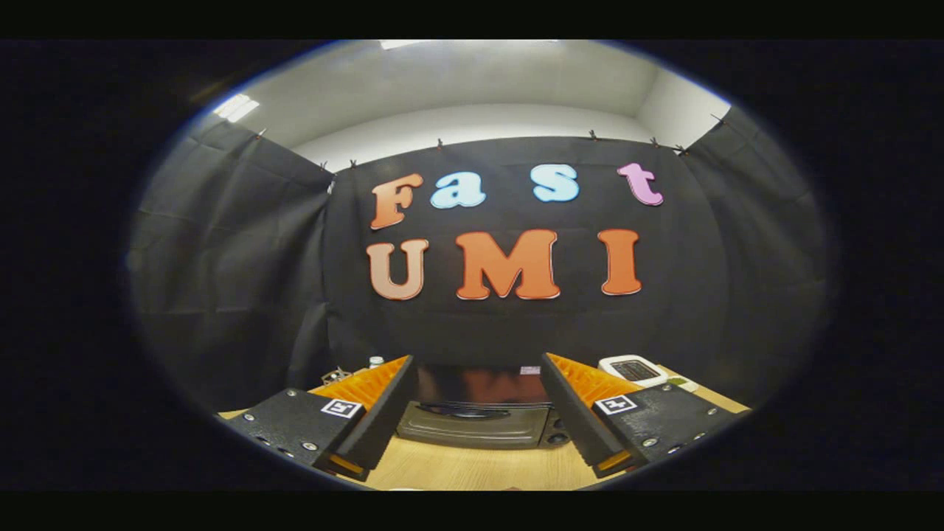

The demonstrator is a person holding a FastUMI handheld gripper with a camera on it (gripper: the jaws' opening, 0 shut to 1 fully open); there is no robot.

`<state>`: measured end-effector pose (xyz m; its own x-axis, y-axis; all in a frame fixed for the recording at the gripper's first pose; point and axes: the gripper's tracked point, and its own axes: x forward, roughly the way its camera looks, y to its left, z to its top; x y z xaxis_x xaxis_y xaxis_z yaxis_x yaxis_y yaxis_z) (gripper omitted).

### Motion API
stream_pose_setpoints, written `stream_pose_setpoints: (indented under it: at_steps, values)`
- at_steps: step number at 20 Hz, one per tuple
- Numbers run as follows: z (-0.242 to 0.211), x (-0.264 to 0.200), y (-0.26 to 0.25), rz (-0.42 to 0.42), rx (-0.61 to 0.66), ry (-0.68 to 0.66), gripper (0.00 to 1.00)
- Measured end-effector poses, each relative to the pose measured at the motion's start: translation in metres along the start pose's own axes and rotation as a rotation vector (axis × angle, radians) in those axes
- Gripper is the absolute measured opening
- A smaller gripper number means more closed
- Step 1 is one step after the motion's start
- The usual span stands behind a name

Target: Open the toaster oven, put the food inside, and close the toaster oven door.

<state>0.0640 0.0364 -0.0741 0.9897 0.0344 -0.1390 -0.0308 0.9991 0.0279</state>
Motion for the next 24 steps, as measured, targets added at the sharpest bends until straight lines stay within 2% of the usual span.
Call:
stream_pose_setpoints:
  at_steps: [4,13,16,19,20,22,24]
  values:
    - [-0.043,0.036,0.005,0.001,0.047,0.127,0.99]
    - [-0.118,0.1,0.018,-0.036,0.021,0.334,0.99]
    - [-0.135,0.114,0.014,-0.075,-0.011,0.373,0.99]
    - [-0.155,0.123,0.021,-0.065,-0.025,0.42,0.99]
    - [-0.148,0.124,0.02,-0.074,-0.048,0.375,0.99]
    - [-0.149,0.128,0.018,-0.089,-0.085,0.375,0.99]
    - [-0.154,0.129,0.02,-0.084,-0.045,0.382,0.99]
